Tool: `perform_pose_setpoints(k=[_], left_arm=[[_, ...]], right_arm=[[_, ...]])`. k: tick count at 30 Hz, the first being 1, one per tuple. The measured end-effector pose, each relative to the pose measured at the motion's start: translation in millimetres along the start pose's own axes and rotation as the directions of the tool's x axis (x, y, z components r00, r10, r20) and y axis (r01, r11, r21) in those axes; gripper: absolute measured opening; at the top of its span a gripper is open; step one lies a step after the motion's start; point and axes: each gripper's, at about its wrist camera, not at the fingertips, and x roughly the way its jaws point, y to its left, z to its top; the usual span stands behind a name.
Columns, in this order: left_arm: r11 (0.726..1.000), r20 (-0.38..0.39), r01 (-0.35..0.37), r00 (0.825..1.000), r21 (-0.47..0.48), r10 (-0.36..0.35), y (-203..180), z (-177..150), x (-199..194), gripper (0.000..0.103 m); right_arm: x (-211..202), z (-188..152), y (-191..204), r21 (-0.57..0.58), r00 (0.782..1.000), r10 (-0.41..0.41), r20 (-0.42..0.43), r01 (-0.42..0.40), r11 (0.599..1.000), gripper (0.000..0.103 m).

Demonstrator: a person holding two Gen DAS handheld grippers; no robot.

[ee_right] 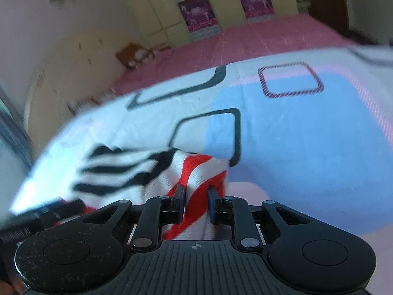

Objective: Fold small clothes

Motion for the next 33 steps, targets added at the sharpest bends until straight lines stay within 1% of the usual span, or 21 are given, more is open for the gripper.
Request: perform_pose_setpoints(k=[1, 2, 3, 4, 8, 10, 13, 17, 21, 25, 28, 30, 31, 33], left_arm=[[1.000, -0.030, 0.016, 0.999, -0.023, -0.016, 5.0, -2.3, 6.4, 0.075], [0.996, -0.050, 0.045, 0.998, -0.078, -0.049, 13.6, -3.8, 11.3, 0.076], [0.991, -0.058, 0.058, 0.996, -0.117, -0.065, 19.7, -3.2, 13.2, 0.077], [0.990, -0.065, 0.061, 0.995, -0.130, -0.070, 21.9, -2.0, 13.0, 0.077], [0.997, -0.029, 0.035, 0.999, -0.065, -0.037, 13.1, -3.6, -2.1, 0.075], [0.998, -0.012, 0.030, 0.999, -0.051, -0.030, 10.9, -6.1, -11.5, 0.075], [0.999, 0.001, 0.033, 0.999, -0.040, -0.033, 8.5, -10.0, -27.9, 0.074], [0.999, 0.010, 0.038, 0.999, 0.001, -0.038, 2.6, -21.4, -50.7, 0.074], [0.999, -0.010, 0.031, 0.999, 0.018, -0.031, -1.7, -37.6, -60.8, 0.074], [1.000, -0.007, 0.019, 1.000, 0.018, -0.019, -1.8, -44.6, -62.7, 0.075], [0.999, -0.011, 0.020, 1.000, 0.025, -0.020, 0.7, -46.8, -59.1, 0.076], [0.999, -0.016, 0.034, 0.999, 0.017, -0.034, 6.3, -49.2, -55.0, 0.079], [0.999, -0.020, 0.041, 0.999, 0.009, -0.040, 9.8, -50.6, -53.1, 0.081], [0.999, -0.026, 0.054, 0.998, -0.005, -0.054, 15.3, -49.4, -51.9, 0.081]], right_arm=[[4.3, -3.5, -1.8, 0.003, 1.000, -0.006, -0.011, 0.006, 1.000, 0.019], [6.3, -6.5, -4.3, 0.012, 1.000, -0.011, -0.011, 0.011, 1.000, 0.019], [6.5, -7.1, -5.6, 0.019, 1.000, -0.010, -0.010, 0.010, 1.000, 0.019], [5.6, -6.4, -5.7, 0.022, 1.000, -0.012, -0.010, 0.012, 1.000, 0.019], [-15.3, -4.3, -0.5, 0.016, 0.998, -0.003, 0.058, 0.002, 1.000, 0.019], [-26.8, -4.4, 2.8, 0.025, 0.996, 0.010, 0.086, -0.012, 1.000, 0.019], [-39.1, -4.0, 16.8, -0.023, 0.995, 0.030, 0.100, -0.028, 0.999, 0.019], [-51.1, -18.1, 32.7, -0.068, 0.995, 0.050, 0.085, -0.044, 0.997, 0.019], [-61.0, -41.3, 44.5, -0.133, 0.997, 0.022, 0.074, -0.012, 0.991, 0.019], [-66.5, -61.4, 46.9, -0.159, 0.998, 0.001, 0.070, 0.010, 0.987, 0.019], [-64.8, -71.6, 42.3, -0.141, 0.998, -0.014, 0.056, 0.022, 0.990, 0.019], [-60.7, -78.1, 40.5, -0.136, 0.999, -0.033, 0.038, 0.038, 0.990, 0.019], [-58.4, -81.2, 38.1, -0.119, 0.999, -0.032, 0.025, 0.035, 0.992, 0.019], [-63.3, -81.1, 35.4, -0.063, 1.000, -0.016, 0.022, 0.017, 0.998, 0.019]])
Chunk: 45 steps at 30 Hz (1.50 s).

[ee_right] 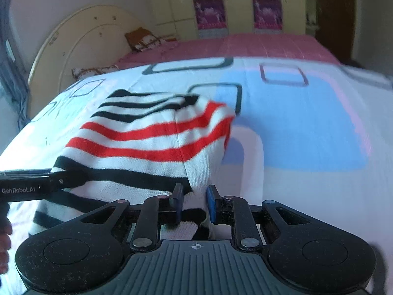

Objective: Fold small clothes

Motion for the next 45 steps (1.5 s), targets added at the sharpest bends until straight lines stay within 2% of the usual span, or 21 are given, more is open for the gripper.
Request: perform_pose_setpoints(k=[3, 5, 7, 14, 19, 22, 24, 32, 36, 40, 43, 44, 45], left_arm=[[1.000, -0.008, 0.008, 1.000, 0.011, -0.008, 1.4, 2.6, 0.7, 0.082], [1.000, -0.008, -0.005, 1.000, 0.027, 0.005, -2.3, 3.3, -0.3, 0.083], [0.999, -0.004, -0.023, 1.000, 0.033, 0.023, -6.1, 3.9, -4.8, 0.082], [0.998, 0.012, -0.034, 0.999, 0.052, 0.033, -15.2, -4.2, -32.7, 0.079], [0.998, -0.003, -0.024, 1.000, 0.054, 0.024, -18.2, -20.7, -47.0, 0.079], [0.997, -0.041, -0.036, 0.998, 0.068, 0.038, -16.1, -33.9, -40.2, 0.077], [0.999, -0.072, -0.031, 0.997, 0.042, 0.034, -8.4, -39.8, -31.3, 0.077], [0.999, -0.064, -0.028, 0.998, 0.028, 0.030, -3.9, -43.2, -31.0, 0.077], [0.999, -0.057, -0.049, 0.997, 0.016, 0.049, -7.8, -41.0, -32.4, 0.080], [0.997, -0.054, -0.083, 0.995, 0.007, 0.083, -14.2, -37.0, -34.4, 0.096], [0.995, -0.049, -0.104, 0.993, -0.007, 0.103, -20.0, -36.8, -38.5, 0.101], [0.994, -0.046, -0.107, 0.993, -0.010, 0.106, -22.5, -37.5, -41.0, 0.101], [0.994, -0.041, -0.109, 0.993, -0.008, 0.108, -25.6, -38.4, -45.1, 0.101]], right_arm=[[-9.4, -0.6, 0.1, 0.002, 1.000, 0.010, 0.010, -0.010, 1.000, 0.019], [-3.5, -6.9, 2.2, -0.032, 1.000, -0.007, -0.014, 0.006, 0.999, 0.019], [-6.7, -4.8, 2.5, -0.009, 1.000, -0.004, -0.010, 0.004, 1.000, 0.019], [-37.3, -9.7, 14.4, -0.021, 0.998, -0.023, 0.065, 0.024, 0.999, 0.019], [-48.3, -20.9, 21.0, -0.033, 0.997, -0.028, 0.076, 0.031, 0.999, 0.019], [-47.2, -31.2, 21.1, -0.024, 0.999, -0.027, 0.043, 0.028, 0.999, 0.019], [-37.9, -39.7, 20.7, -0.007, 1.000, -0.020, -0.005, 0.020, 1.000, 0.019], [-23.9, -50.7, 22.2, 0.011, 0.998, -0.028, -0.055, 0.029, 1.000, 0.019], [-20.2, -50.5, 28.2, -0.043, 0.996, -0.057, -0.066, 0.054, 0.998, 0.018], [-18.3, -55.7, 31.1, -0.085, 0.997, -0.069, -0.047, 0.065, 0.994, 0.019], [-21.2, -55.7, 31.4, -0.101, 0.997, -0.064, -0.039, 0.060, 0.993, 0.020], [-24.8, -55.0, 32.1, -0.103, 0.997, -0.064, -0.034, 0.060, 0.993, 0.027], [-29.3, -54.2, 32.5, -0.100, 0.998, -0.064, -0.025, 0.061, 0.993, 0.048]])
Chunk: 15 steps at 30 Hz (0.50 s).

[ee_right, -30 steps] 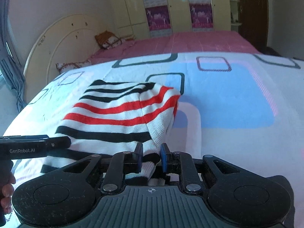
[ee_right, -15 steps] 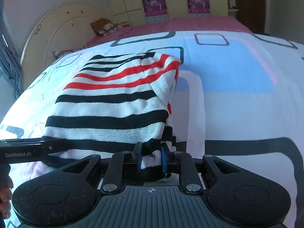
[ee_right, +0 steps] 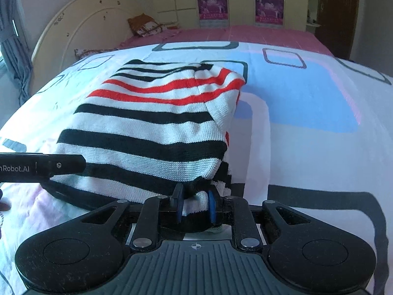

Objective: Fold small clothes
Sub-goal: 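Open both tools and pull them back from the folded sweater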

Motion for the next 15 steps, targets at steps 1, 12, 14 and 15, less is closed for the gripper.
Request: perform_pose_setpoints(k=[1, 12, 14, 15], left_arm=[[1.000, 0.009, -0.004, 1.000, 0.004, 0.004, -3.1, -1.3, -5.4, 0.101], [0.993, 0.229, -0.112, 0.968, 0.024, 0.104, -54.8, -38.8, -130.2, 0.103], [0.993, 0.255, -0.114, 0.961, 0.026, 0.104, -64.4, -49.8, -153.4, 0.103], [0.992, 0.261, -0.120, 0.959, 0.033, 0.107, -69.8, -56.9, -165.7, 0.103]], right_arm=[[-7.5, -0.1, 0.0, 0.006, 1.000, -0.007, 0.020, 0.007, 1.000, 0.062], [-122.6, -37.8, -0.8, -0.051, 0.987, 0.030, 0.156, -0.022, 0.998, 0.075], [-146.6, -48.6, 1.7, -0.070, 0.984, 0.035, 0.176, -0.023, 0.997, 0.075], [-158.9, -53.5, 2.9, -0.076, 0.981, 0.036, 0.189, -0.022, 0.997, 0.075]])
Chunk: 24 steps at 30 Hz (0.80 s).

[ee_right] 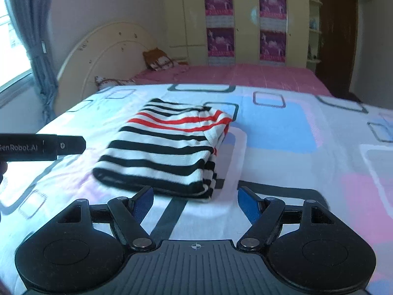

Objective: Fold small clothes

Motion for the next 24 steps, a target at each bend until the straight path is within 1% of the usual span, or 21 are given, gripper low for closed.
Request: perform_pose_setpoints(k=[2, 4, 5, 6, 8, 11, 14, 19, 24], left_arm=[[1.000, 0.011, -0.006, 1.000, 0.014, 0.005, -7.7, -5.8, -21.7, 0.103], [1.000, 0.012, -0.009, 1.000, 0.021, 0.009, -12.8, -12.8, -43.2, 0.103], [1.000, 0.010, -0.008, 1.000, 0.015, 0.008, -14.7, -16.3, -52.4, 0.103], [1.000, 0.010, -0.006, 1.000, 0.006, 0.006, -15.5, -20.1, -62.2, 0.103], [1.000, 0.005, 0.013, 1.000, -0.009, -0.013, -16.7, -26.8, -79.2, 0.103], [1.000, 0.025, 0.004, 1.000, 0.002, -0.004, -21.4, -35.1, -98.6, 0.103], [1.000, 0.036, -0.017, 0.999, 0.024, 0.016, -26.9, -41.4, -114.0, 0.103], [0.999, 0.059, -0.033, 0.998, 0.011, 0.033, -26.3, -48.9, -134.7, 0.103], [0.999, 0.074, -0.055, 0.996, 0.003, 0.054, -22.0, -53.1, -149.8, 0.103]], right_arm=[[-27.1, -3.8, 3.5, -0.001, 0.999, 0.000, 0.033, 0.000, 1.000, 0.075], [-54.5, -7.7, 6.0, 0.003, 0.997, -0.009, 0.072, 0.009, 1.000, 0.079], [-65.7, -9.0, 7.9, 0.003, 0.996, -0.017, 0.089, 0.017, 1.000, 0.087], [-77.9, -10.8, 10.3, 0.003, 0.994, -0.024, 0.109, 0.023, 1.000, 0.092], [-103.0, -14.8, 15.5, 0.001, 0.988, -0.035, 0.151, 0.035, 0.999, 0.093], [-130.9, -20.0, 22.5, -0.004, 0.980, -0.050, 0.191, 0.052, 0.999, 0.094], [-145.8, -27.2, 27.5, 0.002, 0.976, -0.069, 0.208, 0.070, 0.998, 0.100], [-160.6, -39.4, 36.0, 0.014, 0.972, -0.077, 0.220, 0.076, 0.997, 0.100], [-168.9, -44.4, 37.2, 0.027, 0.969, -0.082, 0.233, 0.078, 0.997, 0.100]])
